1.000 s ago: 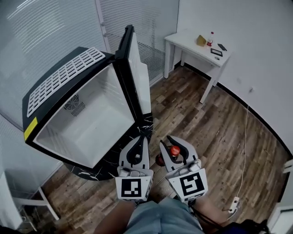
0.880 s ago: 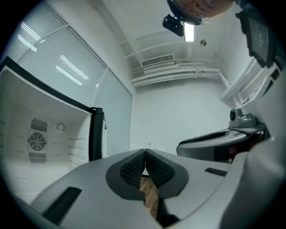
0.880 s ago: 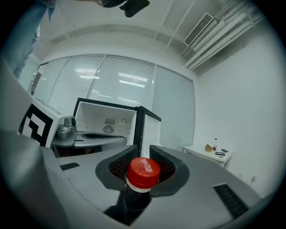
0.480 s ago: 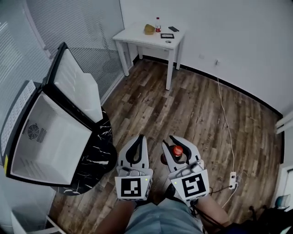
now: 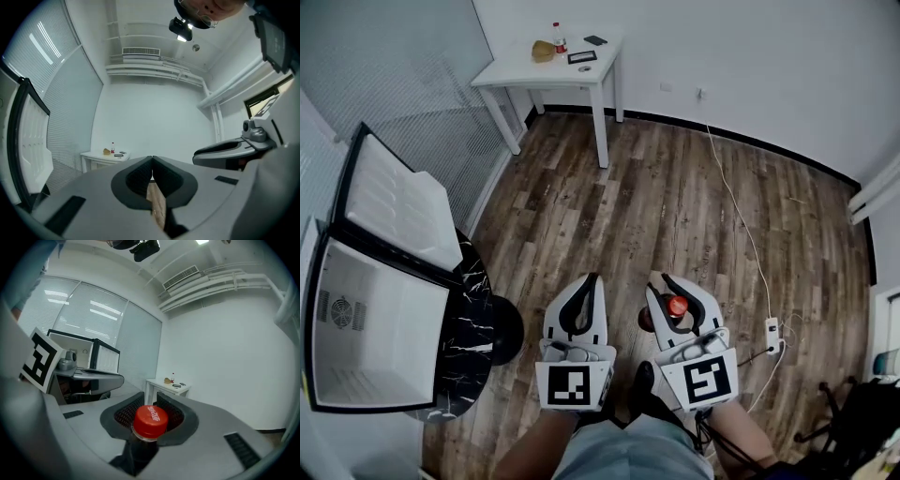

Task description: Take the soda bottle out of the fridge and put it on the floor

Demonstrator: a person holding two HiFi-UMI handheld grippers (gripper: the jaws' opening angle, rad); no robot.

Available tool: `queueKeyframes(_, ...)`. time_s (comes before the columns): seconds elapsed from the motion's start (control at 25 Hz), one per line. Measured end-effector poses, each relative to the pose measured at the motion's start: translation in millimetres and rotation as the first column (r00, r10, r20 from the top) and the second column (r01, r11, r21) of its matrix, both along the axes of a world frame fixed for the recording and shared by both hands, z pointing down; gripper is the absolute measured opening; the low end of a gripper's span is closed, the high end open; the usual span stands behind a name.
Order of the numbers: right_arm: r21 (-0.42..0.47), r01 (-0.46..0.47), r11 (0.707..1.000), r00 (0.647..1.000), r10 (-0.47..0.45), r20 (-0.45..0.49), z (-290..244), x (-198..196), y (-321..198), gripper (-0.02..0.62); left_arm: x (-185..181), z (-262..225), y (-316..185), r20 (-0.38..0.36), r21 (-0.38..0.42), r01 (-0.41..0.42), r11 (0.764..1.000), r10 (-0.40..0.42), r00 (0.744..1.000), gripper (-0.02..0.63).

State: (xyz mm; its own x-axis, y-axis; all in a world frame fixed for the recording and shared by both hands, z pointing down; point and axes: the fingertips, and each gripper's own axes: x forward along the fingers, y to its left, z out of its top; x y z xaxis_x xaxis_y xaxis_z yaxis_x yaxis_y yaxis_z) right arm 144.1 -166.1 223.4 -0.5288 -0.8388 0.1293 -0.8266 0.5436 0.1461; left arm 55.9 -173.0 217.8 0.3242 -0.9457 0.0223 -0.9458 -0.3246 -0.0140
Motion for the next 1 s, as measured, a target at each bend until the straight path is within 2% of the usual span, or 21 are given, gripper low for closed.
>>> queueKeyframes(0.08, -0.004, -0.025, 1.0, 1.0, 0.025, 0.003, 9, 14, -3, 0.098, 16, 6, -5, -0.022, -0.011, -0.021, 1.0, 0.021, 1.0, 0.017)
queueKeyframes(0.24, -0.038, -0.087, 0.996, 0.996, 0.087, 0.019, 33, 43, -9, 0.098, 46, 25, -14, -0.003, -0.014, -0.073, 0.997, 0.073, 0.997, 0.015)
queueKeyframes(0.44, -0.074, -0.13, 0.989, 0.991, 0.132, 0.012, 74, 66, -19, 0.097, 67, 68, -25, -0.023, -0.087, -0.104, 0.991, 0.103, 0.994, 0.015)
queueKeyframes(1.0, -0.178, -0.183, 0.967, 0.983, 0.185, -0.01, 200, 91, -40, 0.089, 91, 186, -51, -0.01, -0.177, -0.175, 0.969, 0.176, 0.984, 0.015)
